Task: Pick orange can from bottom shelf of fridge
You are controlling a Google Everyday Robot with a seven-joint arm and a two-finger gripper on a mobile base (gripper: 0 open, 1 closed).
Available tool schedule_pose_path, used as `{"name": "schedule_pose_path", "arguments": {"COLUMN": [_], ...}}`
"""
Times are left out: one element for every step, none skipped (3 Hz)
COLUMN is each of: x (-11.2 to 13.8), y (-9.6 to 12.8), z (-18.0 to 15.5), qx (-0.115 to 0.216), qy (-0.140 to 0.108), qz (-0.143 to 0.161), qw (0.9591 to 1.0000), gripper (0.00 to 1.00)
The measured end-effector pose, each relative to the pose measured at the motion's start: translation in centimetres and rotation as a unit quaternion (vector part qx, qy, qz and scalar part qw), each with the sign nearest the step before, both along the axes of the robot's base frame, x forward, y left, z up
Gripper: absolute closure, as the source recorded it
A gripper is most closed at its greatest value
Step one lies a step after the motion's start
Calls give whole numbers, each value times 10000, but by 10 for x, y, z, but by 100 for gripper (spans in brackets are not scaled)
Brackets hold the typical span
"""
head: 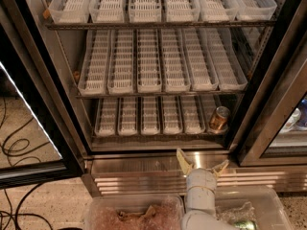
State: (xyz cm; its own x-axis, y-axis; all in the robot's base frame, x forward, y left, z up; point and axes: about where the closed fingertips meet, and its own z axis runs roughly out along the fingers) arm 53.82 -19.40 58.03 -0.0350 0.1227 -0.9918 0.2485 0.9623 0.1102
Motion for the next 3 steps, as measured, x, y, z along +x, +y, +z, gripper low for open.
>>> {"name": "schedule_pose_path", "arguments": {"x": [49, 49, 50], "y": [-3, -3, -3], "z": [19, 19, 19], "qx": [-126, -126, -126], "qy": [-459, -460, -467], "qz": [111, 111, 110], "qw": [9988, 9988, 9988], "gripper": [0, 0, 8]}}
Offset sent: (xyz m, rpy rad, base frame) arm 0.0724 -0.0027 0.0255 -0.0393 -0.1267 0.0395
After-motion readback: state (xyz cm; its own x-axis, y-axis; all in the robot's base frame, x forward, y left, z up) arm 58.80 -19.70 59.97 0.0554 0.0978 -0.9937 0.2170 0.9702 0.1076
